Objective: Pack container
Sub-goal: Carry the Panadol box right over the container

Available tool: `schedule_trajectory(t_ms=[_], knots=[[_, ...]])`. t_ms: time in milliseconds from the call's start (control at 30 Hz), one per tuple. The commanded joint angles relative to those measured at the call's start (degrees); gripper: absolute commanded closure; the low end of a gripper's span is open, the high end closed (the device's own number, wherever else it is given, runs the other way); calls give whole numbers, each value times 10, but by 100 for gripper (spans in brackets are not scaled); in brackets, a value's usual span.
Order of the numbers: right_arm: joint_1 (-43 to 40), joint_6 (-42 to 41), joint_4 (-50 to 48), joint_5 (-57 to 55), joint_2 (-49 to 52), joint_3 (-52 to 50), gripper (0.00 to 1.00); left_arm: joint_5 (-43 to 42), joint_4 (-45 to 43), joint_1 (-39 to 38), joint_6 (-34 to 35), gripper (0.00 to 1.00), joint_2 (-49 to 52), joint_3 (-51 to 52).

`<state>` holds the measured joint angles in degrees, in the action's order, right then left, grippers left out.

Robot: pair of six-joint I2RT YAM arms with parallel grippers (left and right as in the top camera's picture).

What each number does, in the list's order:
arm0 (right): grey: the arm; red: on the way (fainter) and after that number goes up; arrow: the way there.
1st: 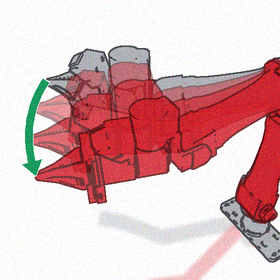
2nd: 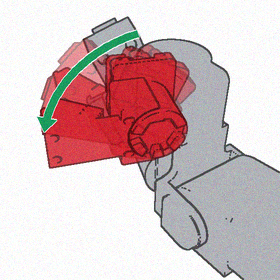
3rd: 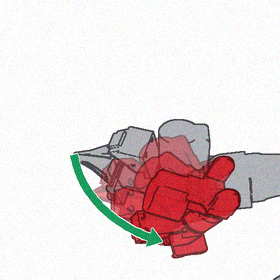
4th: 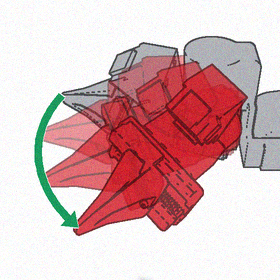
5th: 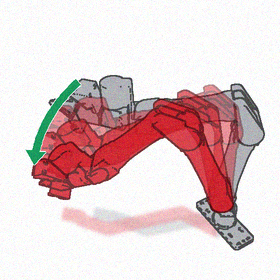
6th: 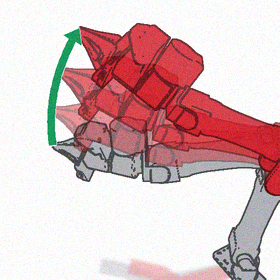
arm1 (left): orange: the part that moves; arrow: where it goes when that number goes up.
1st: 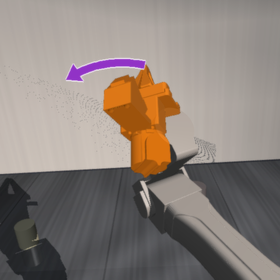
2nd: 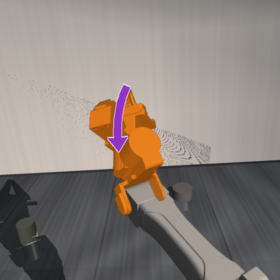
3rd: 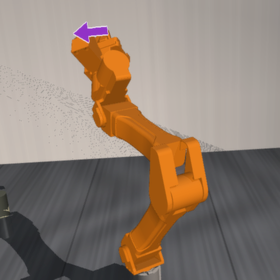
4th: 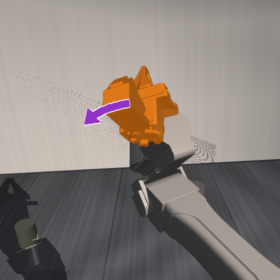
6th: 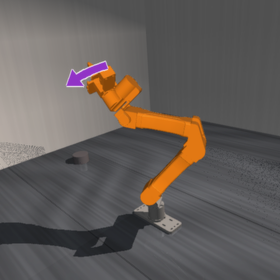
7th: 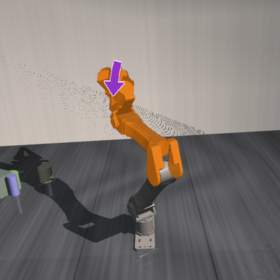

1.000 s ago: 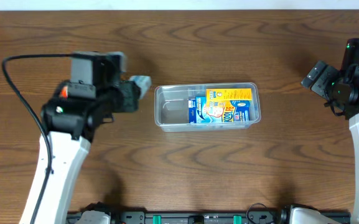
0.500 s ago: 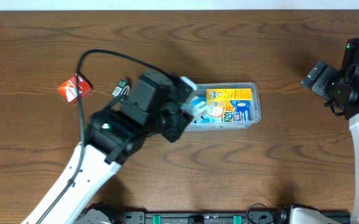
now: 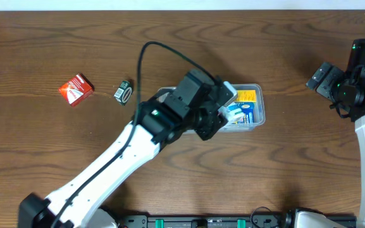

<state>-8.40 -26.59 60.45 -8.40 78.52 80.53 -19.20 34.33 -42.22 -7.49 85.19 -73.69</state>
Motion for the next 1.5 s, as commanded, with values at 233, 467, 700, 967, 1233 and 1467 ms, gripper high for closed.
schedule_trajectory(t_ms=[233,467,700,967,1233,1467], knots=[[-3,-8,1,-4,1,2,1,-49,-61,-1,-5,45,57,-11],[-3,-8,1,-4,1,2,1,-90,-94,-2,-24,45,90,-11],[-3,-8,1,-4,1,2,1,-94,-110,-1,-31,45,115,-11],[-3,-8,1,-4,1,2,1,-93,-151,-1,-33,45,129,-11],[-3,-8,1,-4,1,2,1,-93,-194,-1,-35,45,138,-11],[-3,-8,1,-4,1,2,1,-92,-213,-1,-45,45,152,-11]])
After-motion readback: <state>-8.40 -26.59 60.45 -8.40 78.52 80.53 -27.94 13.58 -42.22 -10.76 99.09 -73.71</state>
